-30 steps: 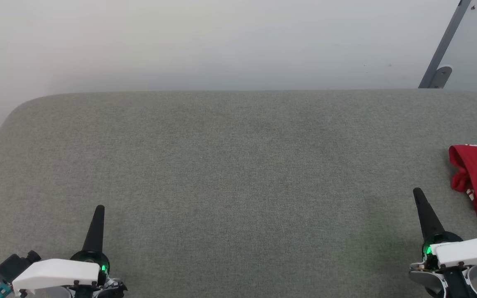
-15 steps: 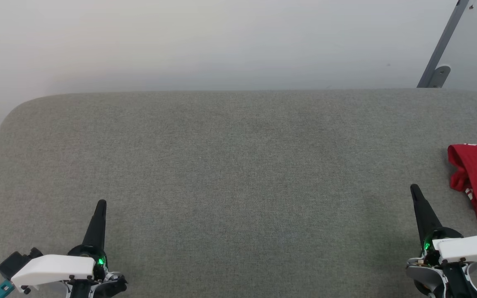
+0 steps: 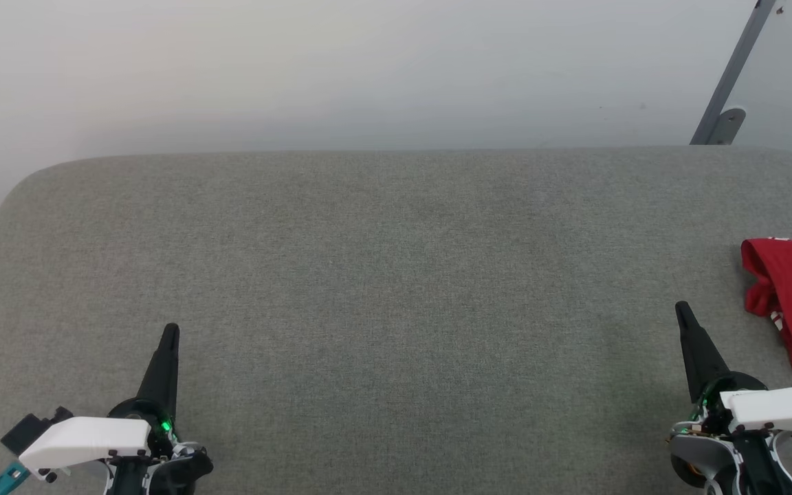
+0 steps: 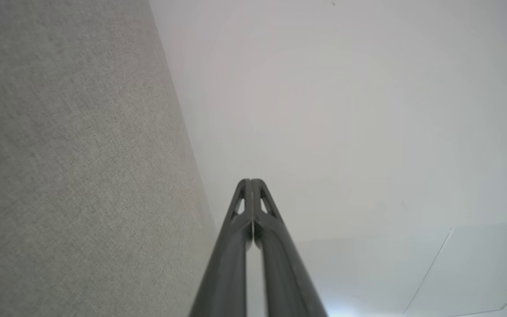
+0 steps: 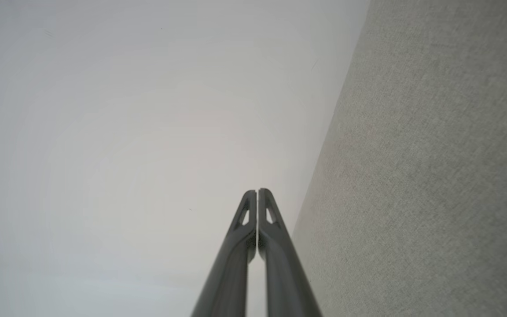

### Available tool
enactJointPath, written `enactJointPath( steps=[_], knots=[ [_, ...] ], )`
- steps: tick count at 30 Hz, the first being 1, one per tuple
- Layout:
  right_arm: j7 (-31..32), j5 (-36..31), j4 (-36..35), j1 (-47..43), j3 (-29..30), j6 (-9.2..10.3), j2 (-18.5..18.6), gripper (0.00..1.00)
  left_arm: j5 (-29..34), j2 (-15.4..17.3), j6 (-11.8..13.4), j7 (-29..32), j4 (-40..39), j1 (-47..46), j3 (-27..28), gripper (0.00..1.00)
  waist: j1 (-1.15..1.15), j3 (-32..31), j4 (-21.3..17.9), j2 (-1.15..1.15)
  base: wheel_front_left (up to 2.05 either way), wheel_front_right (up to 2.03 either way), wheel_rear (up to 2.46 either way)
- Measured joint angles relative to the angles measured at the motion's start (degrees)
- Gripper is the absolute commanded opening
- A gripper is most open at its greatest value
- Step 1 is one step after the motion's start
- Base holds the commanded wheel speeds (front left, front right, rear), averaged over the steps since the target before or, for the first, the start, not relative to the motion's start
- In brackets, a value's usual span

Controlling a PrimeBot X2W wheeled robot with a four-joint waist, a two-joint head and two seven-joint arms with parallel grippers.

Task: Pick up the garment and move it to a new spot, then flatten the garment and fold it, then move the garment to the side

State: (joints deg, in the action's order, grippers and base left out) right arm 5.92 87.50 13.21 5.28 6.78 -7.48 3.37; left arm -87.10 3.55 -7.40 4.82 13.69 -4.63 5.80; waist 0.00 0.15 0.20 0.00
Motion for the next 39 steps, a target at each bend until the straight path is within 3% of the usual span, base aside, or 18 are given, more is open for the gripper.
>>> enactJointPath(
  steps=[14, 39],
  knots=[
    [0.59, 4.74, 0.79, 0.71, -0.23, 0.00, -0.44, 0.00, -5.48, -0.33, 0.00, 1.41, 0.40, -1.18, 0.27, 0.00, 0.00, 0.02, -0.20, 0.00, 0.00, 0.00, 0.00],
    [0.62, 4.79, 0.85, 0.87, -0.24, 0.00, -0.47, 0.00, -5.54, -0.46, 0.00, 1.51, 0.41, -1.26, 0.42, 0.00, 0.00, 0.02, -0.20, 0.00, 0.00, 0.00, 0.00]
  ],
)
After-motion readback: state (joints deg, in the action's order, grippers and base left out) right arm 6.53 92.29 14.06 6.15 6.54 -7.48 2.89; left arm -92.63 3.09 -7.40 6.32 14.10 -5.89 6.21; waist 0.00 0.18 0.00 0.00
